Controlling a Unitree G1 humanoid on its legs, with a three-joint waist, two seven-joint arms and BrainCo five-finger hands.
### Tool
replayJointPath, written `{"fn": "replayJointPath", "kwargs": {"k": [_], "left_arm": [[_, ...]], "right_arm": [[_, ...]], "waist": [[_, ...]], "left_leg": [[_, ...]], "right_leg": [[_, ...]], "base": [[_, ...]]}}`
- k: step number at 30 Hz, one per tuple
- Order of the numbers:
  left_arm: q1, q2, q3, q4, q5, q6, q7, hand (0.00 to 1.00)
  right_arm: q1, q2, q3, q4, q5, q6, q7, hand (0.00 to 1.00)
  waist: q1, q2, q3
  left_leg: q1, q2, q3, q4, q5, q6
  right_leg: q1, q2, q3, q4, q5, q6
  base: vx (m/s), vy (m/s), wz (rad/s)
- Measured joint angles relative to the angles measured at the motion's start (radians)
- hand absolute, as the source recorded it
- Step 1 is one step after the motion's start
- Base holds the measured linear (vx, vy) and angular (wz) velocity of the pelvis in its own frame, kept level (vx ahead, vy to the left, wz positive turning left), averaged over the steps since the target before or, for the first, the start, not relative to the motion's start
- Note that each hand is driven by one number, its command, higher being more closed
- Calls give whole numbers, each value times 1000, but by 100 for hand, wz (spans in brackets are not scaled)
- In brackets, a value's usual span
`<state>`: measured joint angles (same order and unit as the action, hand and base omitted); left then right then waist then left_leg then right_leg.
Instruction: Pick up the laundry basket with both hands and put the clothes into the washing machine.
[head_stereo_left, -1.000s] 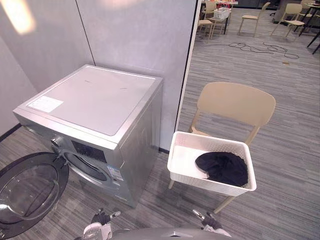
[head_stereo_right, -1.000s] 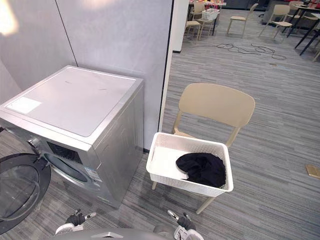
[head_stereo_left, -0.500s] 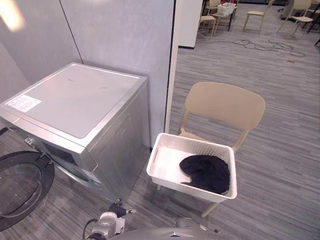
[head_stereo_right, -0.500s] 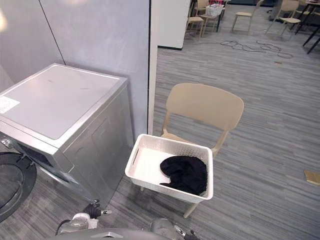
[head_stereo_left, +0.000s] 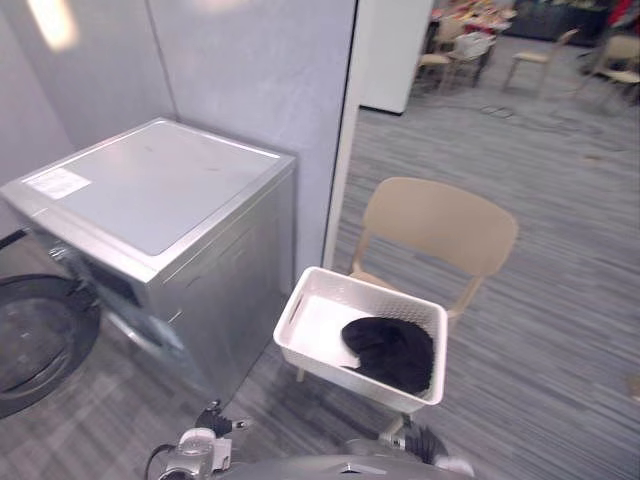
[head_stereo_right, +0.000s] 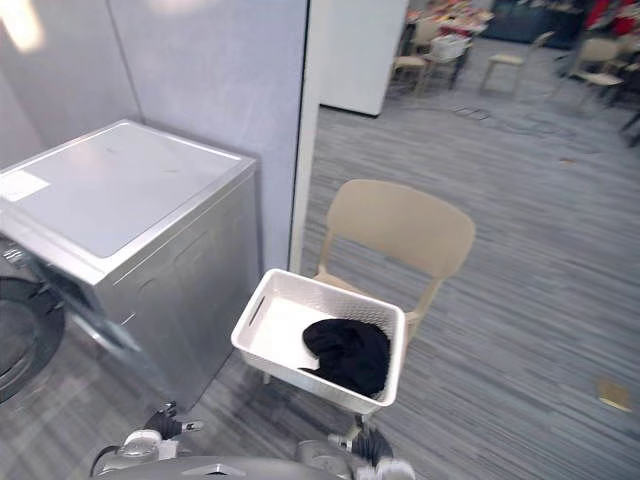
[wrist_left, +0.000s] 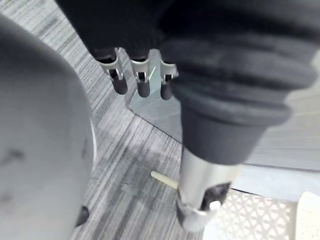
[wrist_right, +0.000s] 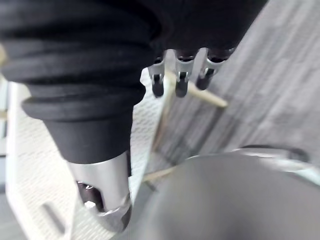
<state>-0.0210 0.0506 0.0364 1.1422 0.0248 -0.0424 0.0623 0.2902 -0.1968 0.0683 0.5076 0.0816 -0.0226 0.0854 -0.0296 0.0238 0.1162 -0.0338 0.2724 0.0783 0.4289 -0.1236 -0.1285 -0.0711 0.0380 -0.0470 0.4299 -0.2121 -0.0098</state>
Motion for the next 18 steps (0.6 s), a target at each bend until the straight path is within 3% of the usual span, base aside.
{"fn": "replayJointPath", "kwargs": {"k": [1, 3, 9, 12, 18], "left_arm": [[6, -2, 0, 0, 0, 0, 2, 0], [15, 4, 4, -1, -2, 0, 5, 0], [12, 20, 5, 8, 55, -3, 18, 0], [13, 25, 3, 8, 79, -4, 18, 0], [13, 34, -48, 6, 115, -9, -6, 0]], "right_arm": [[8, 13, -2, -106, -14, 2, 2, 0], [24, 50, 0, -271, -54, -6, 2, 0], [-21, 65, -85, -759, -155, -93, -19, 0], [-53, 39, -127, -812, -212, -123, -42, 0], [-121, -87, -140, -809, -396, -118, -43, 0]], "waist": [[-3, 5, -2], [-5, 2, -2], [-8, -27, -24], [-5, -38, -36], [-4, -39, -41]], "left_leg": [[11, -45, 4, -1, -32, -14], [45, -84, 31, -107, -50, 3], [65, -162, 28, -287, 38, 31], [71, -186, 27, -313, 58, 46], [62, -221, 27, -346, 70, 69]], "right_leg": [[4, -11, 0, -24, 7, 12], [9, -14, 5, -67, 20, 29], [35, -50, 57, -249, 161, 51], [42, -67, 59, -293, 190, 67], [53, -89, 60, -372, 227, 84]], "base": [[-115, 47, 17], [-60, 77, 14], [-2, 114, 6], [83, 94, 7], [57, 58, 3]]}}
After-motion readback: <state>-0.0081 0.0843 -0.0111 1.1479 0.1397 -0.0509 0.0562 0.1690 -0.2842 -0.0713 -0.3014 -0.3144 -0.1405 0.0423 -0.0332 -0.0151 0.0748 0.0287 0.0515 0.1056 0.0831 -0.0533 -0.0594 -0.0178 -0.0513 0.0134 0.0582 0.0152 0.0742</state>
